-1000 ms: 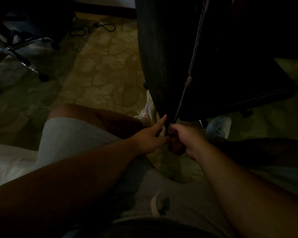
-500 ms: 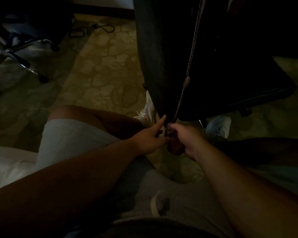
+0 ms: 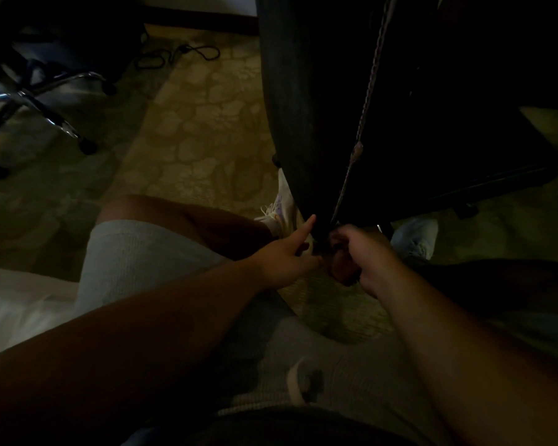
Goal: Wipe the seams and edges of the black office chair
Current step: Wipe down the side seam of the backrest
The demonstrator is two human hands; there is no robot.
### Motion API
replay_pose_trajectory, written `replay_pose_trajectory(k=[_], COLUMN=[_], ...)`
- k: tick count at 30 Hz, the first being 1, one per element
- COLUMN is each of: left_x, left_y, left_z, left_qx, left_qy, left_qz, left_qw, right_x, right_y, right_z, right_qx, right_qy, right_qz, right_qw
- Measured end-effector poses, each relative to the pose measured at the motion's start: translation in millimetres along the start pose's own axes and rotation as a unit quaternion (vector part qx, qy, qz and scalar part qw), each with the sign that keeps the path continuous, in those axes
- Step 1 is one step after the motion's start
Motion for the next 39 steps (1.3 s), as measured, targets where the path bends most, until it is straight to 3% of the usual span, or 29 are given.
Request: replay_pose_trajectory(k=[2,6,9,15,23,27,32,39], left_x=[1,0,0,0,-2,0,3,4], left_y=[1,1,0,-1,-1,0,3,5], left_z=[1,1,0,0,2,-2,0,2], left_qx=[0.005,0.006,0.01,-0.004,-0.057,-0.069,-0.07,-0.077], left_qy=[-0.002,-0.003,-0.002,-0.005,-0.013,-0.011,-0.02,-0.023], left_qz=[0.002,0.002,-0.007,-0.009,0.014,0.013,0.015,0.008], left_qw=[1.0,1.0,1.0,1.0,0.998,0.997,0.997,0.997], right_x=[-3,-3,-5,-8,-12,-20,-15,-21], right_y=[-1,-7,-9,-20,-17,-12,-12,-2], right_z=[-10,1,-10,-10,-19,-28,-19,-25], right_qx=[-0.028,0.032,0.023,0.189,0.283,0.243,0.271,0.247], right_qy=[0.027,-0.046,-0.006,0.028,0.05,0.088,0.048,0.082], right_qz=[0.003,0.0,-0.009,-0.077,-0.081,-0.086,-0.073,-0.048], right_qw=[0.999,0.998,1.0,0.979,0.954,0.962,0.959,0.964])
Point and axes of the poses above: each hand's wrist, its own x-axis towards the middle knuckle, its own z-axis out of the back of the hand, y = z × x, the point moved 10 cm from there along x, towards the middle knuckle, and after that the axes turned 1 degree about -z, right-handed, at the moved point
